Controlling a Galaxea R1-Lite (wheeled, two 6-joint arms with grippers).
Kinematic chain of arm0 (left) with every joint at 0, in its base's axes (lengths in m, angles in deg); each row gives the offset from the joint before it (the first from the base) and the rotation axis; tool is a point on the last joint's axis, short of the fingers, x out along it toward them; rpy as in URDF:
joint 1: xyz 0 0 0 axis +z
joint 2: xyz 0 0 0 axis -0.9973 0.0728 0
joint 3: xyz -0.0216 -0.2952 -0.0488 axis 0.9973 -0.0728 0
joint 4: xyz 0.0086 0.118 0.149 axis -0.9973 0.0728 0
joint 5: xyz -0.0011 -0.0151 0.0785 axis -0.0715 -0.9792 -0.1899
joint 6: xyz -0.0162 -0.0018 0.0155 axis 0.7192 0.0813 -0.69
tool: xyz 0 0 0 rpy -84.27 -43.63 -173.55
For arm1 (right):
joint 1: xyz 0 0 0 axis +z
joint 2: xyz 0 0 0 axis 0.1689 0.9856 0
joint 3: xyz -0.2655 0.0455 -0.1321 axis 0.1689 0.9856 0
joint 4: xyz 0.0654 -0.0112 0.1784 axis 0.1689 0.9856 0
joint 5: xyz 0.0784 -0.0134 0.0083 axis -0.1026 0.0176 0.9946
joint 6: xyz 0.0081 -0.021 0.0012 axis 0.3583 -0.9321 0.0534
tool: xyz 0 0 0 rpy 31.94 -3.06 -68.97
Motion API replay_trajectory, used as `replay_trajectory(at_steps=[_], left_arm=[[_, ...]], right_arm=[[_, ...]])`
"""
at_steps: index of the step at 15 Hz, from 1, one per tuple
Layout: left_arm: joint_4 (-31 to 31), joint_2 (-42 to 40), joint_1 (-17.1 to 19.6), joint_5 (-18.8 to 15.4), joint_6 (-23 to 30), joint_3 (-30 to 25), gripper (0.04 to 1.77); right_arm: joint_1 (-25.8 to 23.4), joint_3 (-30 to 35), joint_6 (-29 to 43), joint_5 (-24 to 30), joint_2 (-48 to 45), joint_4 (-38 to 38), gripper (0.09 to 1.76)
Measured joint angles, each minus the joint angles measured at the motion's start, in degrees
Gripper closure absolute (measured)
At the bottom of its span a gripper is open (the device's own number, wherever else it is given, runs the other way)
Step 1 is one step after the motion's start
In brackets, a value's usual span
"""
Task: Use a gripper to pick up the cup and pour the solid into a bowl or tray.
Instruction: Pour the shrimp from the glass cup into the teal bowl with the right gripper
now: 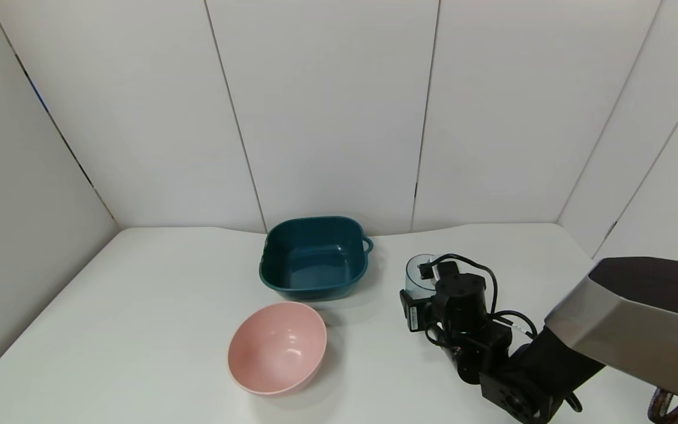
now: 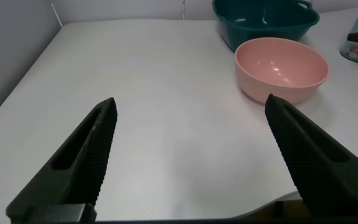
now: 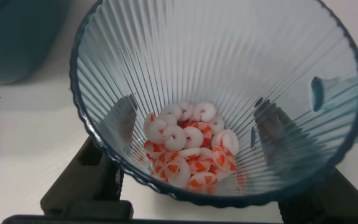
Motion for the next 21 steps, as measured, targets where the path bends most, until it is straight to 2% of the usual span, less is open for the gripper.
replay_trajectory(at_steps=[4,6,11,16,21], left_arm=[[0.0,0.0,0.0,0.0,0.0,0.0,0.09],[-0.1,0.0,0.0,0.0,0.0,0.0,0.09],[-0.1,0.0,0.0,0.0,0.0,0.0,0.09],[-0.1,0.0,0.0,0.0,0.0,0.0,0.09],[-0.1,0.0,0.0,0.0,0.0,0.0,0.09]], right_arm=[[0.0,-1.4,-2.5,0.8,-2.1,4.4,0.51],[-0.3,-4.8,-3.4,1.5,-4.0,10.6,0.51],[-0.7,-17.7,-6.1,2.7,-9.5,34.0,0.52],[-1.2,-30.5,-13.6,2.8,-10.6,45.4,0.52],[-1.2,-45.3,-16.4,2.4,-8.2,59.0,0.52]])
